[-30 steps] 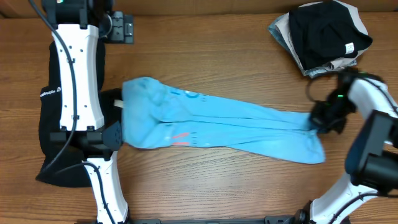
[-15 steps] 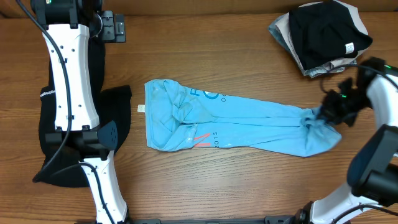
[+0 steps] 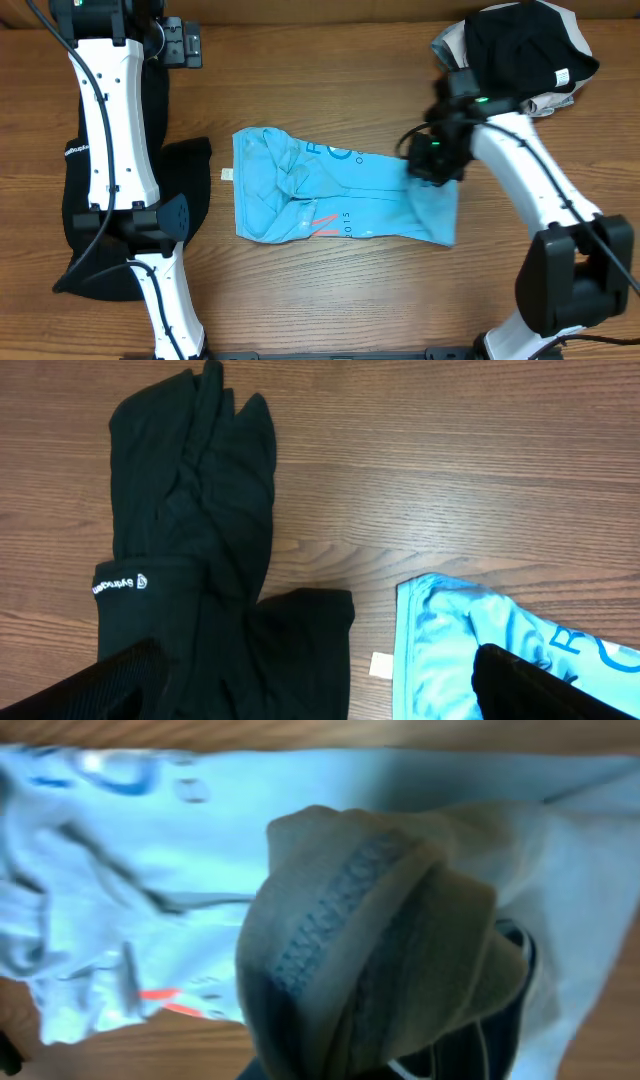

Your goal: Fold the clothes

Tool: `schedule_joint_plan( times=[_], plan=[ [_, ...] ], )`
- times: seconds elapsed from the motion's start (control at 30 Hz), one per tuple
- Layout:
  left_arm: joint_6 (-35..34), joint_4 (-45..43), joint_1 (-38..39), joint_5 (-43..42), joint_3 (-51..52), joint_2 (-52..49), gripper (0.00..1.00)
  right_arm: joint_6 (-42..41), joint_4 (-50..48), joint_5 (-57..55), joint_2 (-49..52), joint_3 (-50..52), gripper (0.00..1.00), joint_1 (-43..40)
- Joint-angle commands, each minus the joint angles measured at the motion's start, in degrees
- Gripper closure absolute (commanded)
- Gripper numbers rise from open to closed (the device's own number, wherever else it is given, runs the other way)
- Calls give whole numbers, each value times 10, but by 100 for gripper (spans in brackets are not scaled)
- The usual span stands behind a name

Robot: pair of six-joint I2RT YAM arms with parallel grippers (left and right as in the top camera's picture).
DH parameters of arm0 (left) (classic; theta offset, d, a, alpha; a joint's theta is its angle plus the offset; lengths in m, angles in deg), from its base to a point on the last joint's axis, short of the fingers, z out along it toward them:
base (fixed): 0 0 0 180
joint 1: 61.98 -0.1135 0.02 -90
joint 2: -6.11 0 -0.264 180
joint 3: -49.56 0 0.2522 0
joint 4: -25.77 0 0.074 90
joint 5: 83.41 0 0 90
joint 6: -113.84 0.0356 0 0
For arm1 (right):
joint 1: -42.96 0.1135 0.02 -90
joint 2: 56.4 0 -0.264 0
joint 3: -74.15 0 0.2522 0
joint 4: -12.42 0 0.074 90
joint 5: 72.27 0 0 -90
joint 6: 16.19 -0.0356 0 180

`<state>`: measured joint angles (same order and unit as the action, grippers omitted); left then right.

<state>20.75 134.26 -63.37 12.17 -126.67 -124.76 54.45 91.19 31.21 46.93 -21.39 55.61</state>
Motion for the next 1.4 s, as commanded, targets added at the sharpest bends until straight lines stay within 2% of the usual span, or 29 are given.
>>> schedule_joint_plan(
  times=[0.0, 0.07, 0.1, 0.17, 0.2, 0.27, 0.37, 0.67, 0.8, 1.07, 1.23, 1.37],
  plan=[
    [-12, -2, -2, -7, -7, 9, 0, -65, -30, -11, -15, -16, 96, 41],
    [-12, -5, -2, -7, -7, 9, 0, -77, -49, -14, -15, -16, 94, 61],
    [-12, -5, -2, -7, -6, 9, 0, -79, -56, -14, -15, -16, 82, 70],
    [-12, -7, -2, -7, -3, 9, 0, -79, -61, -14, -15, -16, 47, 81],
    [-12, -7, -2, -7, -2, 9, 0, -78, -59, -13, -15, -16, 39, 84],
    [-12, -7, -2, -7, 4, 9, 0, -71, -50, -3, -16, -16, 33, 86],
    [-11, -8, -2, -7, 13, 9, 0, -61, -28, -7, -18, -16, 30, 77],
    [-12, -40, -1, -7, 62, 9, 0, -56, -21, -126, -15, 17, 32, 43],
    [-12, -61, -1, -8, 87, 9, 0, -28, -76, -124, -14, 58, 32, 42],
    [-12, -68, -1, -7, 108, 9, 0, 1, -170, -118, -14, 138, 42, 42],
    [-12, -65, -1, -13, 108, 9, 0, 15, -198, -90, -14, 150, 55, 42],
    [-12, -63, -1, -27, 108, 9, 0, 18, -207, -78, -14, 150, 70, 42]
  ],
)
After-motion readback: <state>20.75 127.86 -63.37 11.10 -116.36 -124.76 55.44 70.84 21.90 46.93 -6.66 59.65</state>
